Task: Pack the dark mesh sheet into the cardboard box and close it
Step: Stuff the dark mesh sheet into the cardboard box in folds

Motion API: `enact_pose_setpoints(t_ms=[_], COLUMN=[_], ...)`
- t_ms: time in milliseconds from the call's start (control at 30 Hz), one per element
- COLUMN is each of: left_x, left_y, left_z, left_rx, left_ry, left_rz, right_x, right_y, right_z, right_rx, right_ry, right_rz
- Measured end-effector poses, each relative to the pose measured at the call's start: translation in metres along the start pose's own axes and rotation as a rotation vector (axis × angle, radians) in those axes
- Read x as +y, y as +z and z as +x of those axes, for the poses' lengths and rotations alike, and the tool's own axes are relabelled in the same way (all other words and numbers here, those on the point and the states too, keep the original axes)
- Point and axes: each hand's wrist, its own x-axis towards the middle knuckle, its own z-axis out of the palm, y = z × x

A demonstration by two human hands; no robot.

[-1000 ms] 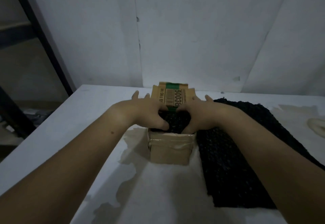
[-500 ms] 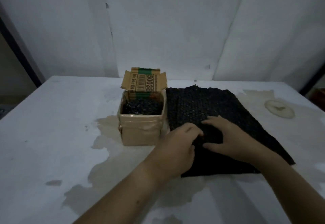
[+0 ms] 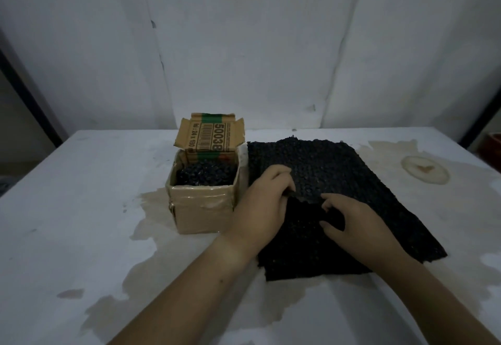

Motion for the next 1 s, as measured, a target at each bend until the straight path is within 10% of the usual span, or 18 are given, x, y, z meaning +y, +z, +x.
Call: enact_pose_setpoints(t_ms=[267, 433, 633, 1000], left_x=[0.034, -0.013, -0.07, -0.094], left_y=[-0.12, -0.178, -0.183, -0.162], left_z=[0.02, -0.02, -0.064, -0.014], left_rx=[0.172, 0.295, 0.064, -0.376], left_ry=[0.377, 0.242, -0.139, -0.268], left_rz=[0.057, 0.143, 0.198, 0.41], right_x=[-0.067, -0.125, -0.156, -0.175], right_y=[-0.013, -0.007, 0.001, 0.001], right_z=[0.027, 0.063, 0.087, 0.122], right_rx=[0.203, 0.137, -0.137, -0.318], right_ry=[-0.087, -0.225, -0.357, -0.144], right_rz=[0.354, 0.368, 0.134, -0.293])
